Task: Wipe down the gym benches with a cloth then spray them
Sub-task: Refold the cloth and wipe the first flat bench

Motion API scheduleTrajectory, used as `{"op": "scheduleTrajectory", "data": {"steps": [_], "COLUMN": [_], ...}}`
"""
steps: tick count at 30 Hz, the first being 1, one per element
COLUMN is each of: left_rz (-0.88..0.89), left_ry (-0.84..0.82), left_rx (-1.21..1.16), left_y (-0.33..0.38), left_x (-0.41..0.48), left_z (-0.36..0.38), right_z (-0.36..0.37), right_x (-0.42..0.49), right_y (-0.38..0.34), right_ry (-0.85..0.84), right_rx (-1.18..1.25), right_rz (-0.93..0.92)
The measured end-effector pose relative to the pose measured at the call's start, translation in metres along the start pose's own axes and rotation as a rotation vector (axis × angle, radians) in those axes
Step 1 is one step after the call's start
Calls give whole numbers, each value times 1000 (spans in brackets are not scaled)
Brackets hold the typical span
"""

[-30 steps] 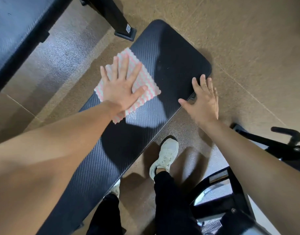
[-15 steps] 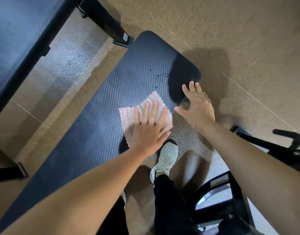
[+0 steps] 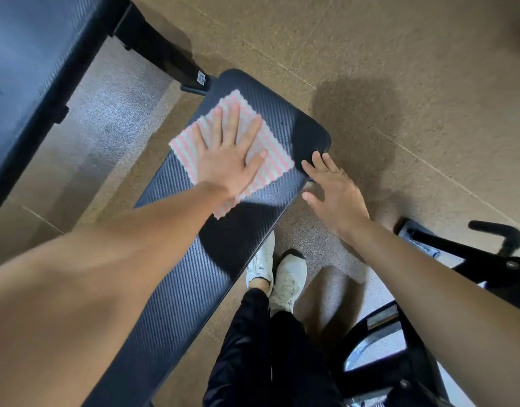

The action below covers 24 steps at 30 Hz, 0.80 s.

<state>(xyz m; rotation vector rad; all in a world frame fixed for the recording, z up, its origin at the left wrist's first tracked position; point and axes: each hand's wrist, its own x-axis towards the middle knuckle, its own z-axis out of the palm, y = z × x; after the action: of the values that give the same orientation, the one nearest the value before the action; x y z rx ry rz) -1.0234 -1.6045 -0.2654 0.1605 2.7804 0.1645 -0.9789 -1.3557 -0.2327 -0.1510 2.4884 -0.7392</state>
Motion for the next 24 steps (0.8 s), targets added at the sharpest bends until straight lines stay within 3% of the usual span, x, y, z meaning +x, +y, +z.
{"op": "scheduleTrajectory", "data": {"steps": [6,9,12,14,18,24], "left_rz": [-180,-174,-42,40,203,470], "left_ry": [22,38,20,23,19,-52], "left_rx": [-45,-47,-21,-9,-18,36], "left_y": [1,14,25,39,73,92], "left_x": [56,52,40,27,8,27], "left_z": [-23,-17,-8,-2,1,-1], "right_z": [0,6,8,7,2,1], "right_x": [-4,-5,-12,-19,-15,-3], "right_y": [-2,-5,-13,-16,-12,-7], "right_ry": [-42,-31,157,305,329,374], "right_rx": [115,92,250,407,770,968], "right_rz": [17,18,69,219,538,676]}}
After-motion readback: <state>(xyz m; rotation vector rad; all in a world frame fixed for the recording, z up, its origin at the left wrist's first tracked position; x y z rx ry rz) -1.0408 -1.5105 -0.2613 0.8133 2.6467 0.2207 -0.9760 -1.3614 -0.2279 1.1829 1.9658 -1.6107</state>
